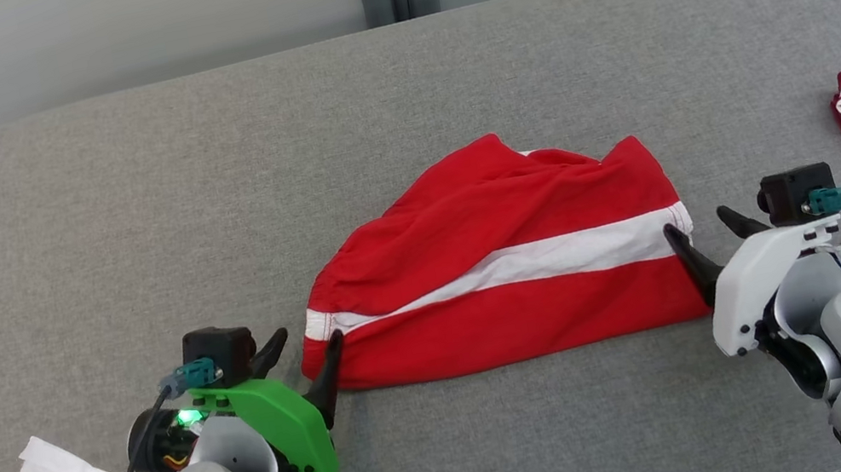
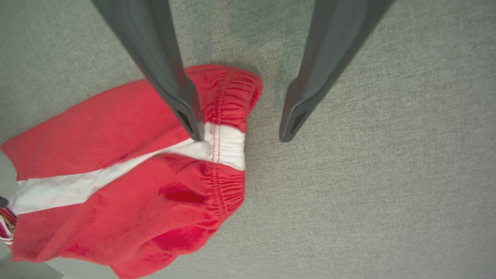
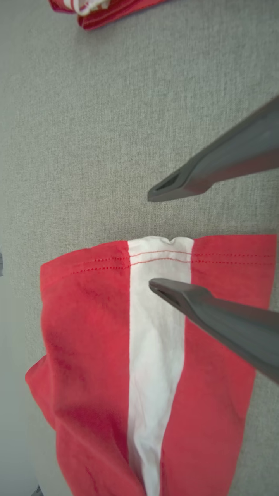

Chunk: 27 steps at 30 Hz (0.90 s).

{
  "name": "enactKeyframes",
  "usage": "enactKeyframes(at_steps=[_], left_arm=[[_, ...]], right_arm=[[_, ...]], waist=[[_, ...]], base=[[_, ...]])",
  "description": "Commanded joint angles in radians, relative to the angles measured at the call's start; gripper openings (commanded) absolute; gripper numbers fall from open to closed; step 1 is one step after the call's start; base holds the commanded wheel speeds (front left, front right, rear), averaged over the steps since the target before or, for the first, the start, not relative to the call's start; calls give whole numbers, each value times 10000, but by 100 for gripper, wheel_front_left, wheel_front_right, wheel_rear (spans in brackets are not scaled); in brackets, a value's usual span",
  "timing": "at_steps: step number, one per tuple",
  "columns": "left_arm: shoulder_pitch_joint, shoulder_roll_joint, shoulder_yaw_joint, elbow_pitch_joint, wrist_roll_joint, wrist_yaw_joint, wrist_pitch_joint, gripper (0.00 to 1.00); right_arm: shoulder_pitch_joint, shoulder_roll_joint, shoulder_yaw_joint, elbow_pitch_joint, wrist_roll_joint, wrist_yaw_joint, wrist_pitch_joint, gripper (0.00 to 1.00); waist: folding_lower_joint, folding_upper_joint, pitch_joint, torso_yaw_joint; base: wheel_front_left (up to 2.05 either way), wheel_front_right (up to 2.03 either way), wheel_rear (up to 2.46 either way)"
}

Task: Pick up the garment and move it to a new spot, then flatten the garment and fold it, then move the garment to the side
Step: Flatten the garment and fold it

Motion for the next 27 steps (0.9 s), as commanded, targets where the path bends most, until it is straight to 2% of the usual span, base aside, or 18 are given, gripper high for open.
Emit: enactKeyframes(at_steps=[1,10,24,25,27], left_arm=[[-241,88,-107,95,-85,-16,54,100],[-500,136,-434,553,-360,-17,-149,100],[-914,186,-1047,739,-701,-17,-541,100],[-923,215,-1094,736,-754,-17,-547,90],[-930,251,-1213,733,-842,-18,-540,60]], right_arm=[[-171,-44,219,169,200,-17,-19,100],[-498,-302,1590,499,1045,-17,-496,100],[-1016,-537,2408,1203,1533,-17,-1178,100],[-1041,-539,2457,1220,1536,-17,-1213,100],[-1064,-512,2528,1217,1596,-17,-1285,100]], waist=[[0,0,63,-5],[0,0,127,4],[0,0,147,72],[0,0,150,68],[0,0,172,54]], base=[[0,0,0],[0,0,0],[0,0,0],[0,0,0],[0,0,0]])
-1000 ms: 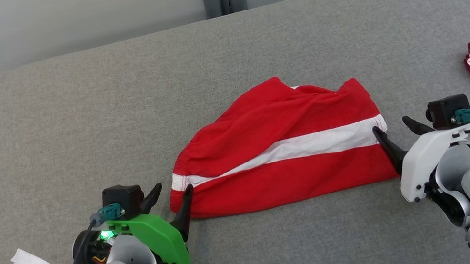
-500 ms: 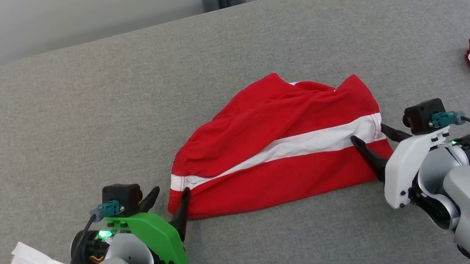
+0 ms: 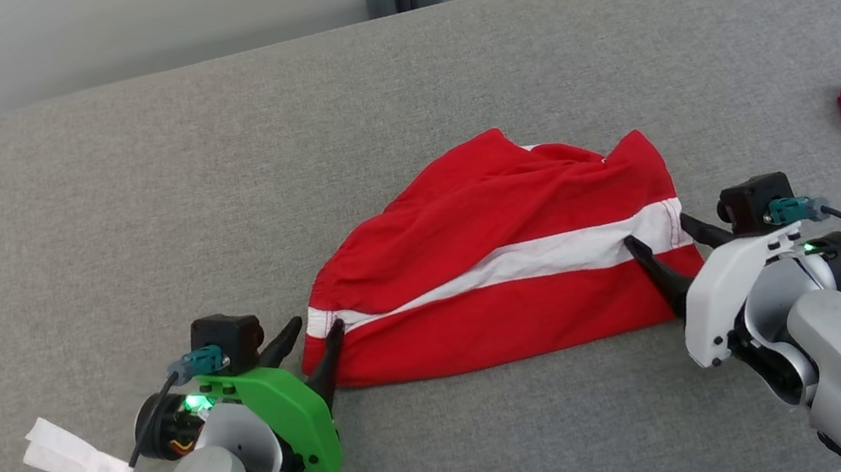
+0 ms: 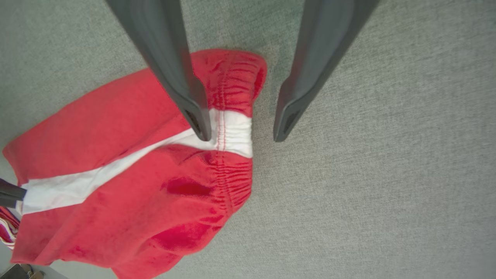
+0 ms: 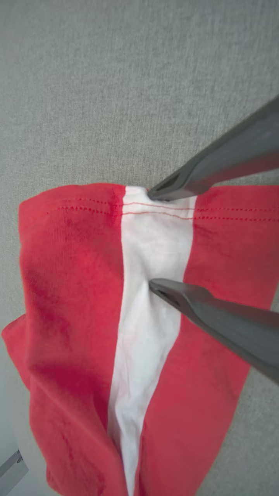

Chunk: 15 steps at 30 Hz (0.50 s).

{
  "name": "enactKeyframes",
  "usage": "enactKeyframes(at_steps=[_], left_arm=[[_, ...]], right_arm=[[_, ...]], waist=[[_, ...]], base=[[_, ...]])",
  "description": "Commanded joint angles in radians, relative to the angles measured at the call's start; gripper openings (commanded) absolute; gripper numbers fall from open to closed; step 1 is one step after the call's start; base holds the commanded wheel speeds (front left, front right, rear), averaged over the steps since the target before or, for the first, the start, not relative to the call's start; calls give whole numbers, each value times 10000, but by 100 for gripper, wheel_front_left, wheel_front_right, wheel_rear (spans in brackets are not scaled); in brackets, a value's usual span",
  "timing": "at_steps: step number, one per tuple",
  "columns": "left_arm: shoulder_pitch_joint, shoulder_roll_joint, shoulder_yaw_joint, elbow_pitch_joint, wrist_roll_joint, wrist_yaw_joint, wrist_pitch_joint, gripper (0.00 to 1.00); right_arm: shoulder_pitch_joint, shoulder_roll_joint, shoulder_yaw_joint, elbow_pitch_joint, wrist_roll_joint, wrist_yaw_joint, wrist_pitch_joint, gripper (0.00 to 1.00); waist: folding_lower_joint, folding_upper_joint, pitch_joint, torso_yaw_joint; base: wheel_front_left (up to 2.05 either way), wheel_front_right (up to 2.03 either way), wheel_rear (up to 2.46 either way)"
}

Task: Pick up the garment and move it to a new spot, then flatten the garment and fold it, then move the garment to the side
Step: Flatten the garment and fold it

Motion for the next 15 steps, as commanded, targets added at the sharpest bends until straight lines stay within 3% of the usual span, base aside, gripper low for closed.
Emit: enactKeyframes(at_steps=[1,2,3,7,8,9,15], left_arm=[[-166,105,-106,-14,-77,-18,11,35],[-194,130,-161,-28,-119,-18,12,26],[-233,145,-222,-43,-184,-18,2,0],[-332,185,-446,-83,-395,-18,-161,0],[-346,194,-478,-73,-410,-18,-212,0],[-364,194,-502,-57,-465,-18,-276,0],[-480,233,-690,37,-630,-18,-539,0]], right_arm=[[-146,30,75,25,110,-17,-87,100],[-151,29,134,21,125,-17,-83,100],[-167,3,184,20,152,-17,-109,100],[-292,-59,410,-51,117,-17,-230,98],[-306,-61,437,-76,115,-17,-272,94],[-315,-64,458,-101,108,-17,-304,78],[-157,-40,473,-277,130,-17,-486,81]], waist=[[0,0,34,-22],[0,0,56,-29],[0,0,83,-34],[0,0,138,-40],[0,0,136,-38],[0,0,131,-36],[0,0,86,1]], base=[[0,0,0],[0,0,0],[0,0,0],[0,0,0],[0,0,0],[0,0,0],[0,0,0]])
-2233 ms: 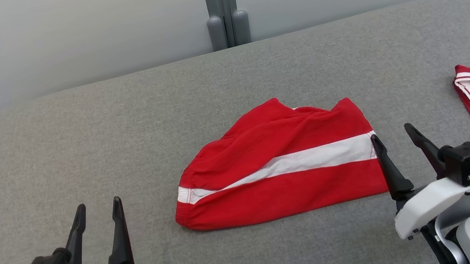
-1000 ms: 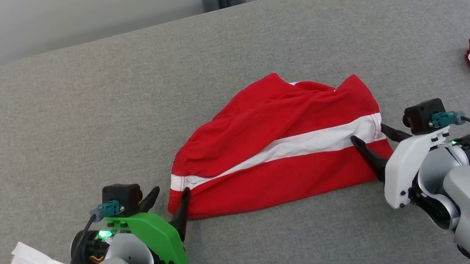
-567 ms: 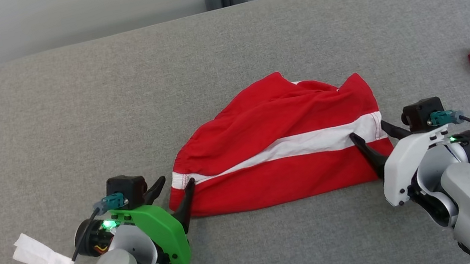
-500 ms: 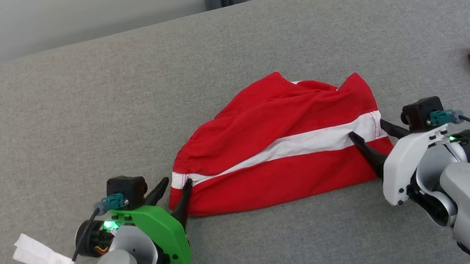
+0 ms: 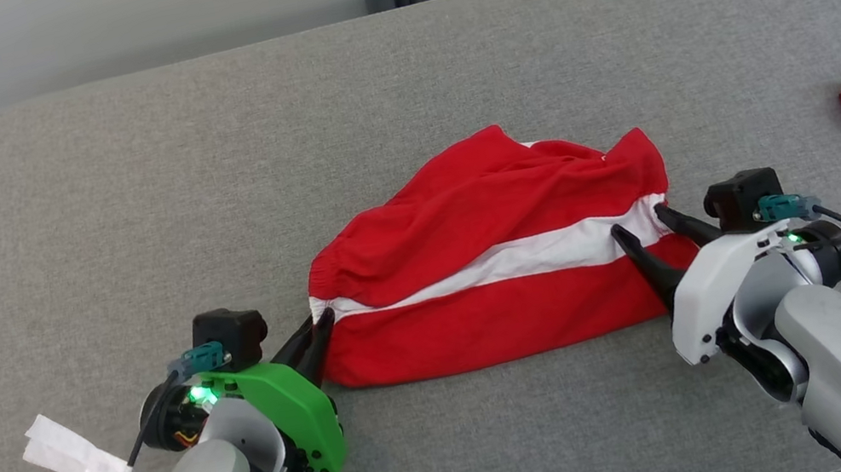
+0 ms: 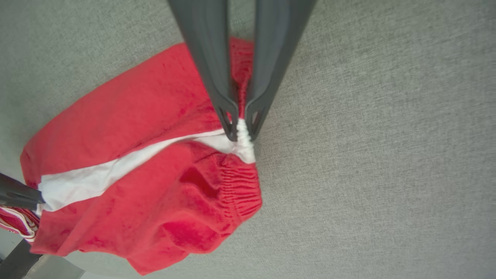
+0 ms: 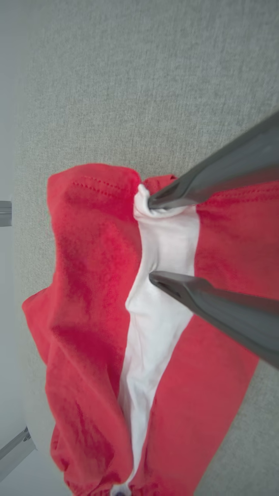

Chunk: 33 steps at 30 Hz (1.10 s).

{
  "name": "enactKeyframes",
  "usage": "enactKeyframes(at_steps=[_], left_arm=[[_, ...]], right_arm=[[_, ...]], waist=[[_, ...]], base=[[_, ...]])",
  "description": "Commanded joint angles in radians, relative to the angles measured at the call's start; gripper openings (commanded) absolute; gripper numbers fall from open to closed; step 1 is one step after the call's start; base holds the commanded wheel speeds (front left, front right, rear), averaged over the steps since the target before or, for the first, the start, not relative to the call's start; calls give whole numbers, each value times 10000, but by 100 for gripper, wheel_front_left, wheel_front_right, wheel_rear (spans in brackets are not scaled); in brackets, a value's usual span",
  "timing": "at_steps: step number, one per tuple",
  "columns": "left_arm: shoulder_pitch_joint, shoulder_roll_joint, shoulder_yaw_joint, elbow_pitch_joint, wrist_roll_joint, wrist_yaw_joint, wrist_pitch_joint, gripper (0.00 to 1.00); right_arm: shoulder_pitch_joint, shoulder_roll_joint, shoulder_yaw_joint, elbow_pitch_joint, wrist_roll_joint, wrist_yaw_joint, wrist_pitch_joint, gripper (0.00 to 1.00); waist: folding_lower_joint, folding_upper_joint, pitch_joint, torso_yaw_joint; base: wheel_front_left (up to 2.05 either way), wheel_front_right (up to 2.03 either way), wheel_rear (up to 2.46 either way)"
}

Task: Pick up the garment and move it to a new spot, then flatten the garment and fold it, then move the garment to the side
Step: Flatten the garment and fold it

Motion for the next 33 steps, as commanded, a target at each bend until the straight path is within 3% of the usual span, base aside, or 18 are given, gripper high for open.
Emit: enactKeyframes(at_steps=[1,2,3,4,5,6,15,22,33], left_arm=[[-211,102,-46,45,-74,-18,-81,0],[-212,113,-67,59,-90,-18,-110,0],[-211,116,-90,74,-128,-18,-132,0],[-218,123,-110,95,-169,-18,-143,0],[-230,128,-127,107,-188,-18,-162,0],[-243,132,-143,121,-221,-18,-172,0],[-412,150,-349,228,-423,-18,-335,0],[-374,236,-317,17,-596,-18,-891,0],[-136,283,-313,-172,-859,-18,-1233,0]], right_arm=[[53,18,4,-69,21,-17,-52,82],[70,25,26,-104,20,-17,-35,75],[76,52,44,-156,52,-17,-15,46],[67,61,47,-190,70,-17,-7,29],[56,61,47,-192,91,-17,31,4],[35,69,37,-134,130,-17,123,0],[-485,226,-272,681,-174,-17,475,0],[-321,139,-684,206,-462,-17,-359,0],[501,106,-1500,-1039,-948,-17,-343,0]], waist=[[0,0,-12,7],[0,0,-12,10],[0,0,-7,15],[0,0,-1,20],[0,0,5,23],[0,0,15,27],[0,0,112,92],[0,0,-68,104],[0,0,-351,-69]], base=[[0,0,0],[0,0,0],[0,0,0],[0,0,0],[0,0,0],[0,0,0],[0,0,0],[0,0,0],[0,0,0]])
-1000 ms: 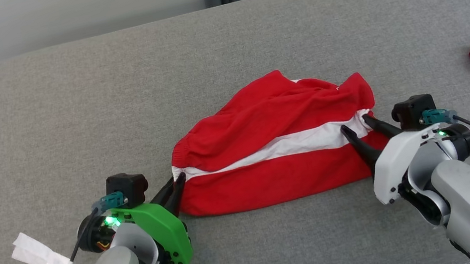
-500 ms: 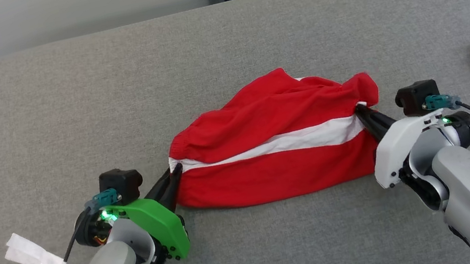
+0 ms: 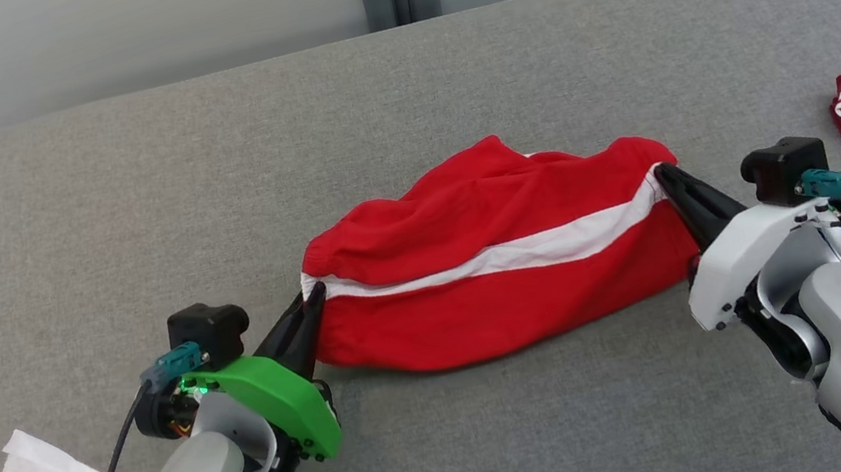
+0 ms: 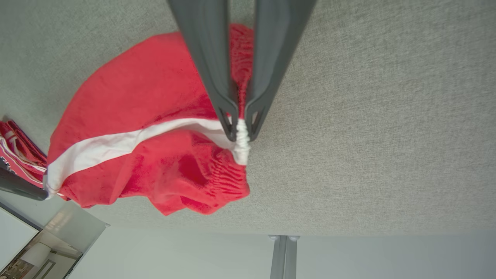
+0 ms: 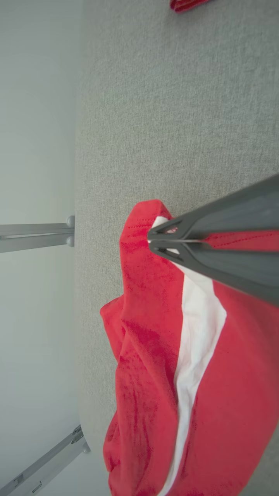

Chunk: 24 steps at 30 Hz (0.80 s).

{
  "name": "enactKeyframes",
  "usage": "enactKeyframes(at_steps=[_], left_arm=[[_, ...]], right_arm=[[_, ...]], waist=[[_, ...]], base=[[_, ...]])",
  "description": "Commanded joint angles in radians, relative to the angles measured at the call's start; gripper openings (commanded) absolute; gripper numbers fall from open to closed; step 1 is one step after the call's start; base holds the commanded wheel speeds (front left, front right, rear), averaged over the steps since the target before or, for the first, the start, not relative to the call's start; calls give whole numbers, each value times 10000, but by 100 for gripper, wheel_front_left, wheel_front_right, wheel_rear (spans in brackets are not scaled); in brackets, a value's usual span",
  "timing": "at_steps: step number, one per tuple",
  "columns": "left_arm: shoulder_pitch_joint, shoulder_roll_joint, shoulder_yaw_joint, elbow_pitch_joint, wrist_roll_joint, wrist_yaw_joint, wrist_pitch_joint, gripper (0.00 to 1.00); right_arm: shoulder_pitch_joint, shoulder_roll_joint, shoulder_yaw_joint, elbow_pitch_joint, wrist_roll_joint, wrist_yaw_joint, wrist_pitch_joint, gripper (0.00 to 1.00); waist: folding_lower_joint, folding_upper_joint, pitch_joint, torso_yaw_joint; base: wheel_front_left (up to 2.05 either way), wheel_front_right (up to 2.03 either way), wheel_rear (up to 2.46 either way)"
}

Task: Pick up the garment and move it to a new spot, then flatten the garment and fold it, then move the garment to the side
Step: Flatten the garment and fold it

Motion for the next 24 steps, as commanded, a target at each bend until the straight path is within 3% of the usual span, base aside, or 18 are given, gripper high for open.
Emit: enactKeyframes(at_steps=[1,10,17,21,24], left_arm=[[32,83,47,-121,-81,-18,-148,0],[-461,48,546,-1882,-822,-18,-773,0],[-1167,56,686,-3106,-1563,-18,-469,0],[-2115,-25,1061,-3080,-1948,6,-77,0],[-3318,-104,1501,-2701,-2122,48,99,0]], right_arm=[[190,6,-116,-320,-171,-17,-179,0],[554,193,-1072,-2569,-730,-17,-941,0],[368,324,-1630,-4195,-856,-17,-605,0],[-763,209,-1572,-4259,-728,-12,-51,0],[-2424,240,-1380,-3533,-385,-12,158,0]], waist=[[0,0,-52,-35],[0,0,-214,-19],[0,0,121,-132],[0,0,996,-383],[0,0,2029,-667]], base=[[0,0,0],[0,0,0],[0,0,0],[0,0,0],[0,0,0]])
